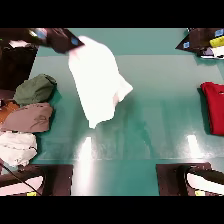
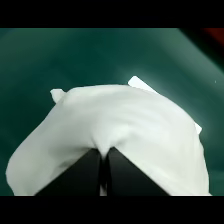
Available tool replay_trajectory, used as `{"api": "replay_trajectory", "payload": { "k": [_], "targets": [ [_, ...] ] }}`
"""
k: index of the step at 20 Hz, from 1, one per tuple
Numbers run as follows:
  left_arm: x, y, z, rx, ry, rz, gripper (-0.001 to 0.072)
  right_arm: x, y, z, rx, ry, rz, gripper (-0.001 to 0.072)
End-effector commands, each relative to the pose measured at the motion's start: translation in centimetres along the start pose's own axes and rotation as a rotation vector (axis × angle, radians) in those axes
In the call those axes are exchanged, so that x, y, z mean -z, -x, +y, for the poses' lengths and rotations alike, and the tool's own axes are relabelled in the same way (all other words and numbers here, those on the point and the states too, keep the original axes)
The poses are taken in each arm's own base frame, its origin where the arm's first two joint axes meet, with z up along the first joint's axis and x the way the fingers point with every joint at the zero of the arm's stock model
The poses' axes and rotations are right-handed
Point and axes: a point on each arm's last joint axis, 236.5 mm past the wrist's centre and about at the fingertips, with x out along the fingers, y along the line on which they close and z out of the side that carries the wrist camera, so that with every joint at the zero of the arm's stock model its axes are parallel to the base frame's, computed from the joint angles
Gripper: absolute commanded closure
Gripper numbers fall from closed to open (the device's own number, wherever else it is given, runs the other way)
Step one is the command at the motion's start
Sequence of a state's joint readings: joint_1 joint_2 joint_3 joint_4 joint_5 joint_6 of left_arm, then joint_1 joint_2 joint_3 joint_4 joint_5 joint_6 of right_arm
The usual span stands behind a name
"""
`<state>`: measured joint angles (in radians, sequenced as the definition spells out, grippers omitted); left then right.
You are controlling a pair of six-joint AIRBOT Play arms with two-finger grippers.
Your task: Fold the shirts.
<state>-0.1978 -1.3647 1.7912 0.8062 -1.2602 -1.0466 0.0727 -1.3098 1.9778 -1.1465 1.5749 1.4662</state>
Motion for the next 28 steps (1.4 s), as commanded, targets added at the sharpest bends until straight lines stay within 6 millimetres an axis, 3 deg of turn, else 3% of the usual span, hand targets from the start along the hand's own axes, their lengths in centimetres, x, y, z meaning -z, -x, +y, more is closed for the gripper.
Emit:
{"api": "replay_trajectory", "payload": {
  "k": [1, 2, 3, 6, 9, 15, 18, 20, 25, 26, 27, 28],
  "targets": [
    [6.3, -5.3, 3.0, 0.007, 0.148, 0.138, 0.0483, 0.1, 1.5, 0.7, 0.001, 0.021, -0.003, 0.0693],
    [7.4, -5.8, 3.9, -0.002, 0.227, 0.172, 0.0189, 0.5, 1.4, 0.7, 0.0, 0.016, 0.005, 0.0693],
    [8.2, -5.6, 4.6, -0.01, 0.305, 0.197, 0.0073, 1.0, 1.2, 0.6, 0.0, 0.011, 0.018, 0.0693],
    [10.7, -2.9, 5.2, -0.003, 0.385, 0.293, 0.0073, 2.7, 0.6, 0.3, 0.004, -0.011, 0.056, 0.0693],
    [15.6, -2.0, 3.6, 0.031, 0.479, 0.45, 0.0073, 3.9, -0.4, 0.0, 0.004, -0.036, 0.059, 0.0693],
    [28.4, -4.6, -0.8, 0.002, 0.659, 0.527, 0.0073, 5.9, -2.4, -0.7, 0.008, -0.085, 0.042, 0.0693],
    [32.7, -7.0, -3.3, -0.002, 0.655, 0.564, 0.0072, 6.6, -3.2, -1.0, 0.008, -0.1, 0.055, 0.0693],
    [33.3, -8.4, -3.8, -0.031, 0.635, 0.54, 0.0072, 6.9, -3.3, -1.0, 0.006, -0.101, 0.065, 0.0693],
    [32.2, -10.2, -2.5, -0.103, 0.648, 0.448, 0.0075, 7.1, -3.3, -0.9, 0.004, -0.101, 0.076, 0.0693],
    [32.1, -10.2, -2.4, -0.104, 0.648, 0.446, 0.0199, 7.1, -3.3, -0.9, 0.004, -0.1, 0.076, 0.0693],
    [32.2, -10.2, -2.4, -0.102, 0.638, 0.448, 0.0471, 7.1, -3.3, -0.9, 0.004, -0.1, 0.076, 0.0693],
    [32.2, -10.2, -2.4, -0.103, 0.635, 0.447, 0.0594, 7.1, -3.3, -0.9, 0.003, -0.1, 0.076, 0.0693]
  ]
}}
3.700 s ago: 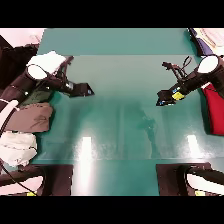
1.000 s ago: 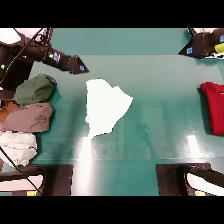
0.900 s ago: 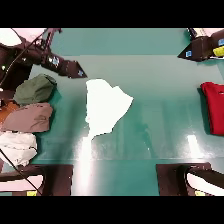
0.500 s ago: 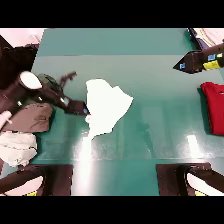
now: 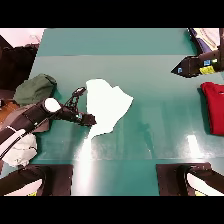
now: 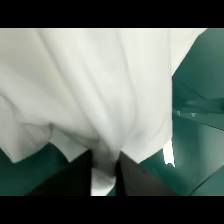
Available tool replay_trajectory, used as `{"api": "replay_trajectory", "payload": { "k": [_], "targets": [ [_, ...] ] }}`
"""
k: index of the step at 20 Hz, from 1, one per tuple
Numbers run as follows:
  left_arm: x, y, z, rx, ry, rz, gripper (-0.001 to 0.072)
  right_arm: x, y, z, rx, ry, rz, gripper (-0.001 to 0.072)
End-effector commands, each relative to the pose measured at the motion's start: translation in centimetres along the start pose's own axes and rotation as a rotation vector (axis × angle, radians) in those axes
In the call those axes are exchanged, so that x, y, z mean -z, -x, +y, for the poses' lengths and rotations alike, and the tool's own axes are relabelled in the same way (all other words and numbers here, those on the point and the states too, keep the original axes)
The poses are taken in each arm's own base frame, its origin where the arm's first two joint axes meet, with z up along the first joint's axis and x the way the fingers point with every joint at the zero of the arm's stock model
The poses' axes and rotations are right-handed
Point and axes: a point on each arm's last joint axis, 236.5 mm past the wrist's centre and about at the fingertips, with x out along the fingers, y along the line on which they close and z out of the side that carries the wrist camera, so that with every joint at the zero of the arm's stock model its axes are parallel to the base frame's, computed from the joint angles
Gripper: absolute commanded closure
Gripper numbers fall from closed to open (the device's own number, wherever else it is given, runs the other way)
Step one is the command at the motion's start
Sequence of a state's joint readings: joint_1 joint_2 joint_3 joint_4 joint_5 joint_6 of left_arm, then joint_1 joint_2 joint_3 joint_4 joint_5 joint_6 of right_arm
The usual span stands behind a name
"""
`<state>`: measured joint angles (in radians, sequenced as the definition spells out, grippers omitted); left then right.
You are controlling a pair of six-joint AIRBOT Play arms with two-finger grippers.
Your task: Fold the shirts.
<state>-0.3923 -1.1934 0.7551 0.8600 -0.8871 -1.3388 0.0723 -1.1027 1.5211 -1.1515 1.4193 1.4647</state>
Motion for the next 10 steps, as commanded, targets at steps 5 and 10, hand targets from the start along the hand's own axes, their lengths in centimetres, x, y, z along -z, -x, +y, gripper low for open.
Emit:
{"api": "replay_trajectory", "payload": {
  "k": [5, 10],
  "targets": [
    [-1.4, 2.2, -1.7, 0.013, -0.05, -0.008, 0.0684, 0.2, 0.0, 0.0, -0.001, 0.0, 0.005, 0.0693],
    [-7.0, 17.5, -5.3, -0.12, -0.333, -0.189, 0.0684, 0.6, -1.2, -0.4, -0.004, -0.012, 0.045, 0.0661]
  ]
}}
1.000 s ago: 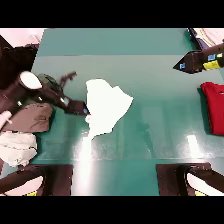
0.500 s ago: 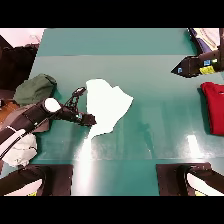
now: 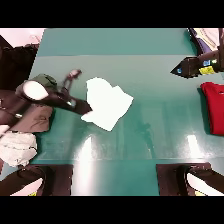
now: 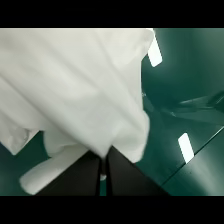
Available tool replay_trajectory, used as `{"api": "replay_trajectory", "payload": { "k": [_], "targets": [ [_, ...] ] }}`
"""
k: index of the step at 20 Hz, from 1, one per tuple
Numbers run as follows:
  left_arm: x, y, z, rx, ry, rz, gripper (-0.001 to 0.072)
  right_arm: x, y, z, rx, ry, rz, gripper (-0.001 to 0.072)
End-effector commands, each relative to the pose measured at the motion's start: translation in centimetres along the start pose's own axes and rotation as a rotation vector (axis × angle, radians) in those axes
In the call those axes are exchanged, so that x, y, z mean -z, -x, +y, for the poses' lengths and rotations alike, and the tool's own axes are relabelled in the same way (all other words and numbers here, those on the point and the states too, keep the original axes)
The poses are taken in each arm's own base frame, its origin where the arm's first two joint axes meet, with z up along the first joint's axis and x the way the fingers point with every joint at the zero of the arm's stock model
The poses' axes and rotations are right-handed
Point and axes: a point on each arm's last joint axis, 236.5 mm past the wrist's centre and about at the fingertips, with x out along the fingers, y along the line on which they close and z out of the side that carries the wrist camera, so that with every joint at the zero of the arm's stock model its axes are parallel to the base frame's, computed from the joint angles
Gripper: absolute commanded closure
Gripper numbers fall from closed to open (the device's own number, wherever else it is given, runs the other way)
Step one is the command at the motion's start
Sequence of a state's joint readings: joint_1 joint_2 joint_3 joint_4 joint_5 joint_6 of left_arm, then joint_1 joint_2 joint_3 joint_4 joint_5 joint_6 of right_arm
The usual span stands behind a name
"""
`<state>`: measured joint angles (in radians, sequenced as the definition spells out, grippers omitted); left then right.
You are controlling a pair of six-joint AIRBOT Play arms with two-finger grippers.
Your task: Fold the shirts.
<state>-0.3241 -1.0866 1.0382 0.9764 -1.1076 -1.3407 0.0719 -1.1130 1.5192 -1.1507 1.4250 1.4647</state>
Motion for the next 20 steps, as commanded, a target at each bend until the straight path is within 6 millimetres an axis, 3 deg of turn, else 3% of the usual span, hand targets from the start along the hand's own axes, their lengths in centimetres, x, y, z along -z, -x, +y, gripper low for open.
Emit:
{"api": "replay_trajectory", "payload": {
  "k": [1, 2, 3, 5, 8, 11, 13, 14, 17, 20],
  "targets": [
    [-3.4, 10.5, -0.3, -0.16, -0.17, -0.09, 0.0683, 0.9, -1.6, -0.6, -0.006, -0.017, 0.07, 0.0523],
    [-4.4, 13.6, 0.0, -0.223, -0.196, -0.14, 0.0683, 1.8, -2.9, -0.9, -0.019, -0.033, 0.132, 0.0377],
    [-5.2, 15.9, 0.2, -0.276, -0.214, -0.184, 0.0683, 2.6, -4.2, -1.1, -0.036, -0.051, 0.195, 0.0329],
    [-6.3, 18.7, 0.8, -0.365, -0.241, -0.237, 0.0683, 3.7, -7.5, -1.2, -0.089, -0.08, 0.289, 0.0326],
    [-6.1, 18.8, 1.2, -0.381, -0.237, -0.229, 0.0683, 4.7, -13.5, -0.5, -0.145, -0.087, 0.375, 0.0326],
    [-5.6, 18.4, 1.5, -0.382, -0.231, -0.206, 0.0683, 8.4, -19.4, 2.3, -0.267, -0.129, 0.474, 0.0321],
    [-5.3, 18.2, 1.9, -0.39, -0.226, -0.189, 0.0683, 11.9, -22.3, 4.2, -0.349, -0.215, 0.553, 0.0105],
    [-5.1, 18.1, 2.1, -0.395, -0.224, -0.183, 0.0683, 12.8, -23.4, 5.2, -0.391, -0.24, 0.559, 0.0106],
    [-4.9, 17.9, 2.2, -0.396, -0.221, -0.174, 0.0683, 13.1, -26.9, 6.2, -0.389, -0.319, 0.456, 0.0108],
    [-4.9, 17.9, 2.2, -0.395, -0.22, -0.172, 0.0683, 12.8, -28.8, 6.5, -0.34, -0.305, 0.38, 0.0124]
  ]
}}
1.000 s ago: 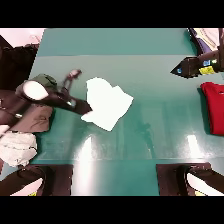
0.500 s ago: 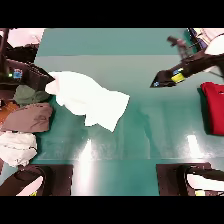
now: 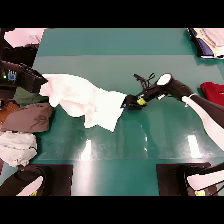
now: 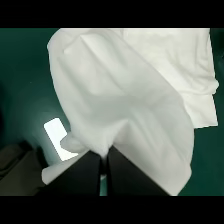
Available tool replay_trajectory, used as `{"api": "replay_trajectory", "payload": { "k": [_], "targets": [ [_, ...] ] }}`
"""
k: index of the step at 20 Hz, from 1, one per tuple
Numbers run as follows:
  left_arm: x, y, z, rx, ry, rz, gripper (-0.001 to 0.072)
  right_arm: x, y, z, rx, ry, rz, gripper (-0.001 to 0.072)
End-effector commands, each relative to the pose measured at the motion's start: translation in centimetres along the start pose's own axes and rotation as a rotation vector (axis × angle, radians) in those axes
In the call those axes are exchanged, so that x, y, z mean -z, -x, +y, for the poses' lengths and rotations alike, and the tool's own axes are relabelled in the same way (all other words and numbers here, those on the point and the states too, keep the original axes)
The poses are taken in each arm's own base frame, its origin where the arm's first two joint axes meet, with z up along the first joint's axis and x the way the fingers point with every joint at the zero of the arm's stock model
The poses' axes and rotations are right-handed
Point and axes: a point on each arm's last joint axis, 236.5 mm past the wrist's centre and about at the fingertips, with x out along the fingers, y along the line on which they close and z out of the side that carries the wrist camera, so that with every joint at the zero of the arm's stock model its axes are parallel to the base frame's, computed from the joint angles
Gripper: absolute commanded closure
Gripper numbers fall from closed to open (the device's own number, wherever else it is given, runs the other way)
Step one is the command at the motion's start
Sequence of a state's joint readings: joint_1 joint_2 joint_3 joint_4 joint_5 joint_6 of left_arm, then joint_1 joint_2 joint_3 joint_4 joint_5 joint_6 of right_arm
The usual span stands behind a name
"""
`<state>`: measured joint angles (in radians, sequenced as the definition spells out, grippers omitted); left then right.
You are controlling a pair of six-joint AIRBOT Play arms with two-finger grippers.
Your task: Fold the shirts.
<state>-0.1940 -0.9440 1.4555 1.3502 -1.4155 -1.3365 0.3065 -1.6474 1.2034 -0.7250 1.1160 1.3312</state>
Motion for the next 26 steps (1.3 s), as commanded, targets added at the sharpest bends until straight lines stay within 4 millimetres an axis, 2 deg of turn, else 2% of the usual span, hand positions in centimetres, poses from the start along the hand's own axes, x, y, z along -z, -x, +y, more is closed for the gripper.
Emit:
{"api": "replay_trajectory", "payload": {
  "k": [1, 3, 4, 5, 6, 7, 8, 9, 11, 13, 15, 16, 19, 21, 23, 26],
  "targets": [
    [0.2, 0.0, 0.1, -0.003, 0.0, 0.008, 0.0683, -2.0, -2.6, 0.2, 0.014, -0.006, -0.124, 0.0125],
    [0.2, 0.0, 0.1, -0.003, 0.002, 0.007, 0.0683, -2.8, -3.1, 0.6, 0.031, 0.014, -0.173, 0.0146],
    [0.2, 0.0, 0.1, -0.003, 0.002, 0.008, 0.0683, -3.2, -3.3, 0.8, 0.037, 0.021, -0.194, 0.0181],
    [0.2, 0.0, 0.0, -0.002, 0.003, 0.008, 0.0683, -3.6, -3.4, 0.9, 0.041, 0.027, -0.212, 0.0289],
    [0.2, 0.0, 0.0, -0.002, 0.002, 0.008, 0.0683, -3.8, -3.5, 1.1, 0.043, 0.035, -0.221, 0.051],
    [0.2, 0.0, 0.1, -0.006, 0.001, 0.007, 0.0683, -4.1, -3.2, 1.3, 0.05, 0.067, -0.226, 0.0693],
    [0.1, 0.0, 0.7, -0.029, 0.002, 0.003, 0.0683, -4.6, -2.4, 1.6, 0.053, 0.097, -0.238, 0.0695],
    [-0.3, 0.3, 1.7, -0.076, 0.028, -0.011, 0.0683, -5.4, -0.7, 2.2, 0.063, 0.132, -0.266, 0.0696],
    [-1.8, 2.4, 4.2, -0.193, 0.041, -0.07, 0.0683, -7.7, 5.3, 3.5, 0.108, 0.232, -0.363, 0.0696],
    [-4.3, 5.2, 5.1, -0.251, 0.023, -0.164, 0.0683, -9.6, 14.0, 5.1, 0.184, 0.335, -0.5, 0.0697],
    [-6.4, 7.7, 4.8, -0.262, 0.013, -0.257, 0.0683, -9.8, 23.0, 7.0, 0.242, 0.392, -0.64, 0.0697],
    [-7.3, 8.7, 4.7, -0.265, 0.01, -0.294, 0.0683, -9.4, 26.6, 7.8, 0.259, 0.407, -0.695, 0.0697],
    [-9.5, 11.4, 4.5, -0.282, -0.003, -0.401, 0.0683, -7.0, 36.5, 11.1, 0.304, 0.458, -0.878, 0.0698],
    [-10.9, 13.6, 4.2, -0.288, -0.01, -0.472, 0.0683, -4.9, 41.8, 13.9, 0.333, 0.507, -1.007, 0.0697],
    [-11.9, 16.1, 3.4, -0.281, -0.018, -0.539, 0.0683, -2.2, 46.5, 16.9, 0.367, 0.562, -1.129, 0.0697],
    [-13.2, 20.2, 0.6, -0.206, -0.034, -0.646, 0.0683, 2.6, 52.3, 21.7, 0.414, 0.654, -1.296, 0.0698]
  ]
}}
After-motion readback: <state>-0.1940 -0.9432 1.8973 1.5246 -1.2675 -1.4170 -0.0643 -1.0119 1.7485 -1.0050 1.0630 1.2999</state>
